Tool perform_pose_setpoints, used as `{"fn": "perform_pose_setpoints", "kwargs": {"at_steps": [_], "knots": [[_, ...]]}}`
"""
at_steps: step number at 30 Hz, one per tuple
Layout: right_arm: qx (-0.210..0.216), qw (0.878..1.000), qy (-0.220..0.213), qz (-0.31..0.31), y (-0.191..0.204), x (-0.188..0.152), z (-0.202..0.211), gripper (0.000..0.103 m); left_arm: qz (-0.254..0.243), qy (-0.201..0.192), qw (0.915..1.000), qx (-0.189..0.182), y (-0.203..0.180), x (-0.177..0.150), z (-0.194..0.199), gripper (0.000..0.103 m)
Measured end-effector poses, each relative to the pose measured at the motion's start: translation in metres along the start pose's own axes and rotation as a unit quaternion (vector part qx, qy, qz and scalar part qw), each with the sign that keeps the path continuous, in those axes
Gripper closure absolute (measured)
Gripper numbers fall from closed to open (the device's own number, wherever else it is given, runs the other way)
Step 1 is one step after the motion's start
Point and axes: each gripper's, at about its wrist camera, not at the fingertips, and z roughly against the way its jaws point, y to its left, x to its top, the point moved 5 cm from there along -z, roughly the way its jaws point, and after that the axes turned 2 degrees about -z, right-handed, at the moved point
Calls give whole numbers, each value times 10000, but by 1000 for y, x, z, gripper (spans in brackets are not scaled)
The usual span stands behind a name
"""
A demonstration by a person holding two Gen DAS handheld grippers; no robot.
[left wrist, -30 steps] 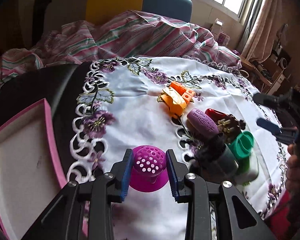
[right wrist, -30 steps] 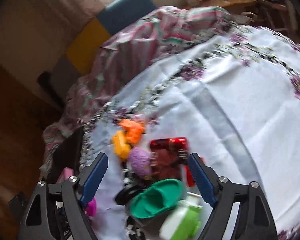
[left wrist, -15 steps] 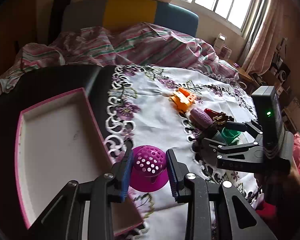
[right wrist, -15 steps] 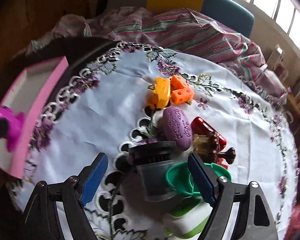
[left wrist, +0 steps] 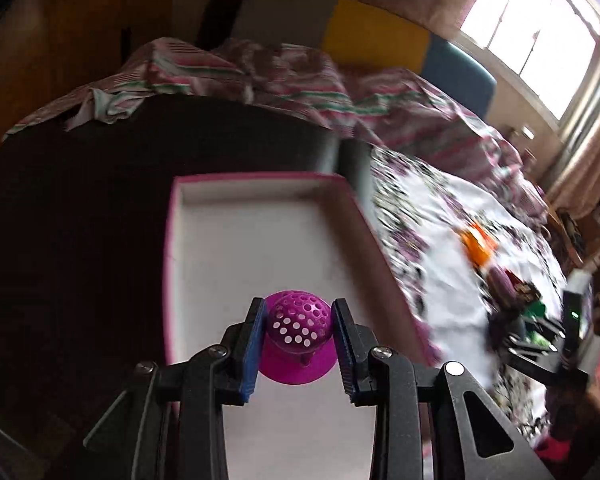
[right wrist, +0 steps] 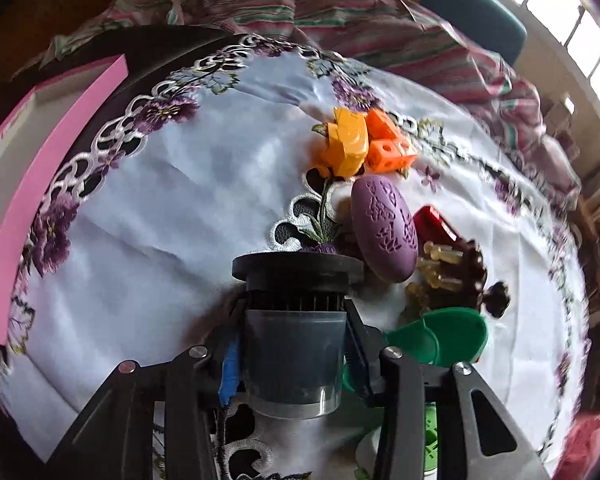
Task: Organize rigid objects
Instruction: 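Carry the magenta toy into the white tray and open the left gripper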
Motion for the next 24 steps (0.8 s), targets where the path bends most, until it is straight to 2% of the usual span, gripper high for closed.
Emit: {"fn": "perform_pose_setpoints", "kwargs": {"at_steps": [4, 18, 20, 22, 24], "knots": [[215, 9994, 73, -269, -7, 0, -2, 60, 133, -29, 9998, 151, 25, 20, -13, 70], [26, 10000, -45, -84, -2, 2, -3, 60, 6, 165, 9981, 587, 51, 69, -85, 69], [18, 10000, -56, -65, -2, 1, -3, 60, 22, 150, 9974, 711, 53, 72, -90, 62], [21, 10000, -63, -66, -2, 1, -3, 60, 38, 72, 9969, 778, 54, 73, -87, 44], [32, 10000, -61, -71, -2, 1, -2, 60, 43, -98, 9965, 830, 55, 73, -76, 41]]}}
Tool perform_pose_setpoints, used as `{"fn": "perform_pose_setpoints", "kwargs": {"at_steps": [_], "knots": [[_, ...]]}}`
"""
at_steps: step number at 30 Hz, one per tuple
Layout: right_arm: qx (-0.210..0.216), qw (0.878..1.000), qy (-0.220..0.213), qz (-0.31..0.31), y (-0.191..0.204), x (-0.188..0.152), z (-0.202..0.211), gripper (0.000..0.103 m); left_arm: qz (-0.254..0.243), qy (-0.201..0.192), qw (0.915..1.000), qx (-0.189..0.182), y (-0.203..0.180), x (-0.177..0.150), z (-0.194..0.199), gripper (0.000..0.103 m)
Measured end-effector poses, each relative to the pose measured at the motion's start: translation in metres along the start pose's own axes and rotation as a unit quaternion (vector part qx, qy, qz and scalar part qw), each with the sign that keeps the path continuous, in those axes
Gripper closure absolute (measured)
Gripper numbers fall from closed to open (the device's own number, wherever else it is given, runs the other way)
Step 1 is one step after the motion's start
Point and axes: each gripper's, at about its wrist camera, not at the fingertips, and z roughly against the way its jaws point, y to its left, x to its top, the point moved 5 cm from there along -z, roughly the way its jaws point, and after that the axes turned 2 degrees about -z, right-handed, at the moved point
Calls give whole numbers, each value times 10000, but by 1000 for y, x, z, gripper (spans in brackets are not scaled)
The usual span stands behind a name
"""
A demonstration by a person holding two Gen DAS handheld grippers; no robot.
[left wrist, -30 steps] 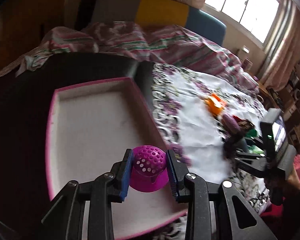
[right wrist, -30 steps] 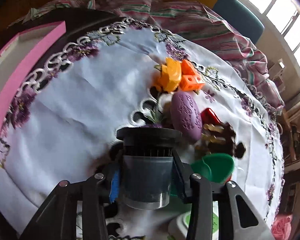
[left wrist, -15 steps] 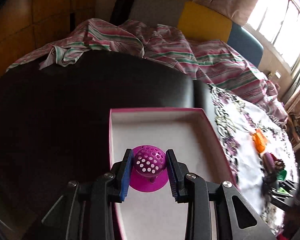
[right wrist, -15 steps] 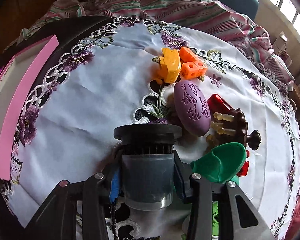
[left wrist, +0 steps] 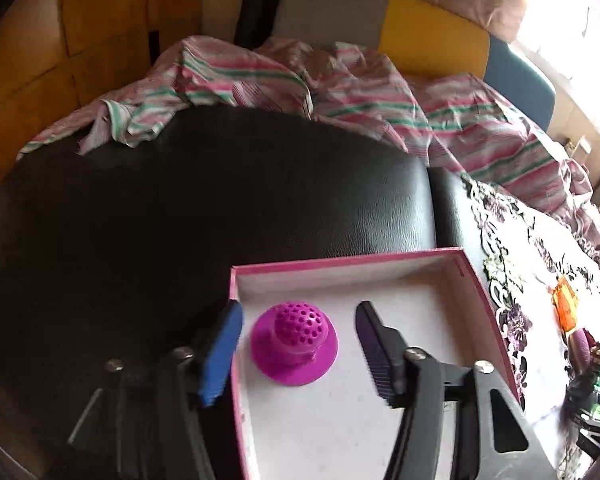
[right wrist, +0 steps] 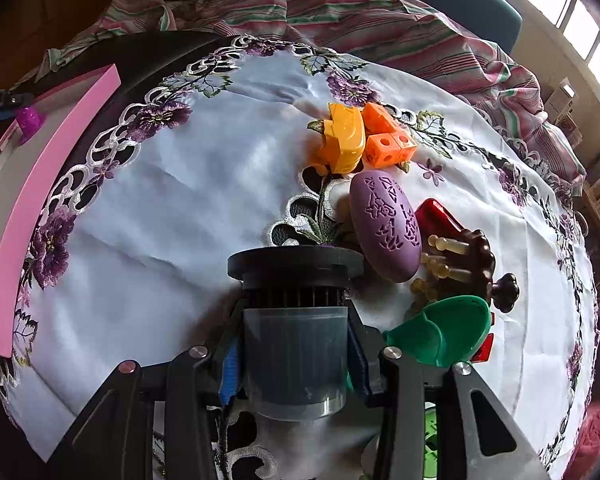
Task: Organize rigid objects
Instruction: 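Carry the magenta toy into the white tray and open the left gripper, then carry the dark grey cup into the tray beside the magenta toy, open right gripper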
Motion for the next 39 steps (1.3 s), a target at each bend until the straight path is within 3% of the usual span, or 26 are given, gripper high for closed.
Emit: {"fn": "perform_pose_setpoints", "kwargs": {"at_steps": [9, 18, 25, 39], "knots": [[62, 9998, 10, -193, -3, 2, -3, 60, 62, -223, 9997, 32, -7, -53, 66, 41], [229, 9986, 21, -479, -9, 2, -6, 60, -280, -524, 9980, 202, -41, -103, 118, 30], [57, 9993, -46, -367, -6, 3, -4, 60, -371, -515, 9975, 298, -50, -119, 131, 25], [-99, 9995, -133, -280, -5, 1, 0, 60, -204, -511, 9973, 494, -43, -127, 144, 24]]}}
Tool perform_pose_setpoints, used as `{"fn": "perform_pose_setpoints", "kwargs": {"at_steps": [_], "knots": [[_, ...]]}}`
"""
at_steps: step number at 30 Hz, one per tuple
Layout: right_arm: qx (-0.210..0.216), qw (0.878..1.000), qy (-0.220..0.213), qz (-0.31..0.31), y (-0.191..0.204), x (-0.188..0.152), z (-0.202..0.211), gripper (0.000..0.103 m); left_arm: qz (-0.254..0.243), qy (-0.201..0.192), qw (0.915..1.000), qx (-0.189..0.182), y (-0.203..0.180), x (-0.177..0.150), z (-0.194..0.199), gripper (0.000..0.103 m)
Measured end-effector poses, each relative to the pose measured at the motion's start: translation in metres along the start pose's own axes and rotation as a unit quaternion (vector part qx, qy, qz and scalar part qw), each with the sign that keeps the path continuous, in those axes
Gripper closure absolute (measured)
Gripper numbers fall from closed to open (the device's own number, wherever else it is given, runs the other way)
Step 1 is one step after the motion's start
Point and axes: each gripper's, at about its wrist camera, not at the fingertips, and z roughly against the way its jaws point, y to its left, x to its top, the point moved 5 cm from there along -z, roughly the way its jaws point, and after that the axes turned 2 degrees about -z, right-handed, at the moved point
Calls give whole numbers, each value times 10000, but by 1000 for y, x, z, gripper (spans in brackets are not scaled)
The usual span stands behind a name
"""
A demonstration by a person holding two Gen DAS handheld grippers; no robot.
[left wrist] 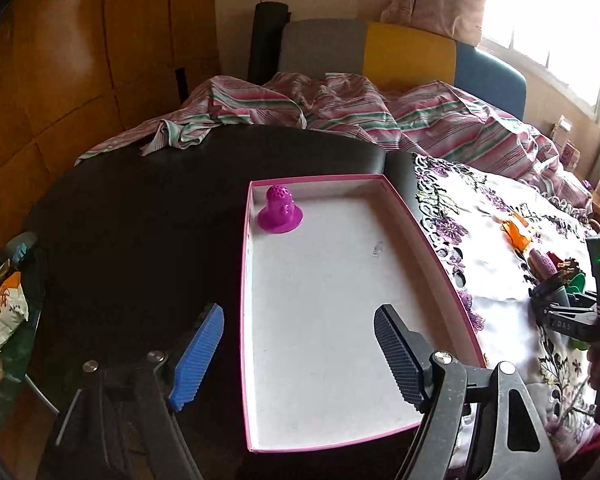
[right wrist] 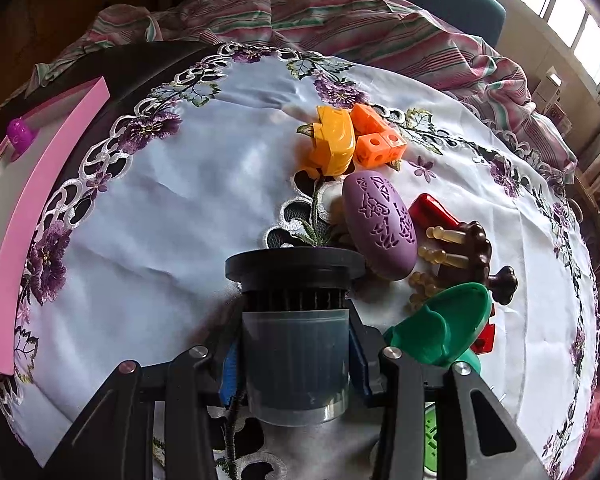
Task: Organize rigid objects
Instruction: 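Carry the dark grey cup into the tray beside the magenta toy, open right gripper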
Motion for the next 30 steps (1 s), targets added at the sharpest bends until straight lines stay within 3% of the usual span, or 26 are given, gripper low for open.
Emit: {"fn": "perform_pose_setpoints", "kwargs": {"at_steps": [14, 19, 23, 30], "knots": [[480, 9978, -398, -230, 24, 11, 32, 60, 264, -28, 9996, 134, 26, -3, 3, 24], [770, 9950, -611, -185, 55, 23, 54, 60, 356, 6, 9993, 147, 36, -6, 2, 24], [1258, 9889, -768, -187, 89, 37, 75, 60, 433, 23, 9990, 144, 42, -9, 2, 24], [2061, 9762, -664, -104, 163, 55, 84, 60, 509, 55, 9986, 159, 49, -14, 1, 24]]}}
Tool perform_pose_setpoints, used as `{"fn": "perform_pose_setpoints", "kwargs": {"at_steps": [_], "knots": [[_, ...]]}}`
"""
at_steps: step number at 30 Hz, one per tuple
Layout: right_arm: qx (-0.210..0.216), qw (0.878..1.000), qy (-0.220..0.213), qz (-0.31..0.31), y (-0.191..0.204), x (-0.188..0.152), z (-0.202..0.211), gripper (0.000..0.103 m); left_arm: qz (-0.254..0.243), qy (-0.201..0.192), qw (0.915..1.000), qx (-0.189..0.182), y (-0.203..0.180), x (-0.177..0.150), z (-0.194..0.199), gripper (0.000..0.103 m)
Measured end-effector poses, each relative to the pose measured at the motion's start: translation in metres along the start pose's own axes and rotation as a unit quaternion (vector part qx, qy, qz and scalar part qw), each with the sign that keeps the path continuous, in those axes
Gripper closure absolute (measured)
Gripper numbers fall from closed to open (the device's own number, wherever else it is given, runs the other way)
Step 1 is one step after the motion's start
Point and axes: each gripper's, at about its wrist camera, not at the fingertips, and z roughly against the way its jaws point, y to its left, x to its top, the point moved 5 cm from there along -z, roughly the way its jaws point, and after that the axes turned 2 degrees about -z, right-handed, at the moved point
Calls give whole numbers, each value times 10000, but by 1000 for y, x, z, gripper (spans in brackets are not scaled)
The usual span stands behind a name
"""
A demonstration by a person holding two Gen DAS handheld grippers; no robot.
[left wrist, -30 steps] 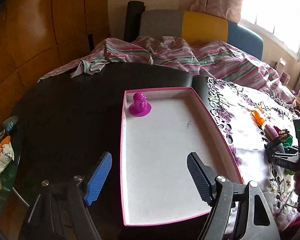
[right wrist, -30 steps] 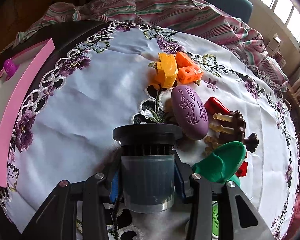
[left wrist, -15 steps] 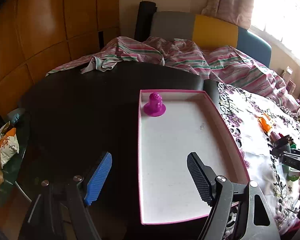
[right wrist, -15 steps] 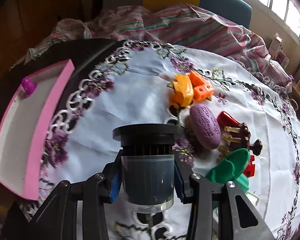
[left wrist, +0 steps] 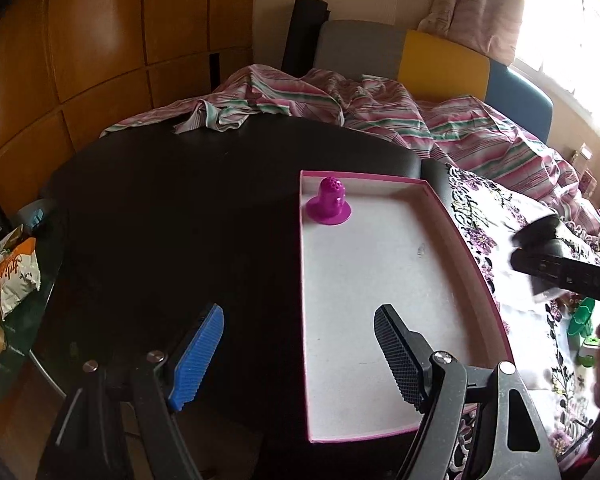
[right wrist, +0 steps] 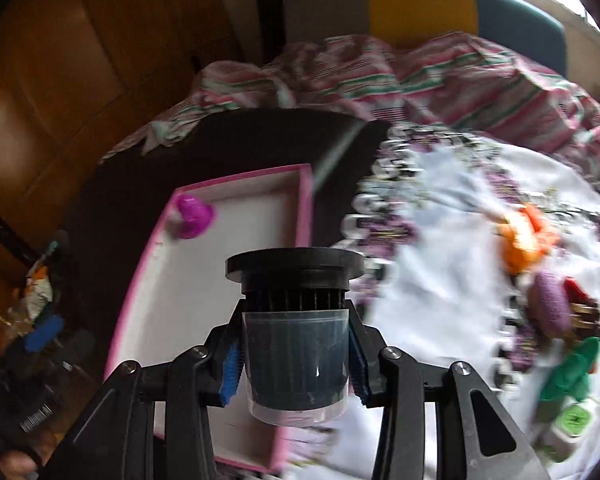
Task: Organize rigid objects
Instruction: 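Carry the dark grey cup into the tray beside the magenta toy, open right gripper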
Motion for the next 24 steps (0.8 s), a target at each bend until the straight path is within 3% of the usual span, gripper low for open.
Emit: {"fn": "perform_pose_setpoints", "kwargs": {"at_steps": [9, 24], "knots": [[393, 9987, 284, 127, 59, 0, -42, 60, 131, 94, 9998, 88, 15, -4, -5, 24], [506, 9976, 471, 94, 94, 7, -83, 60, 363, 157, 9990, 184, 35, -5, -11, 24]]}}
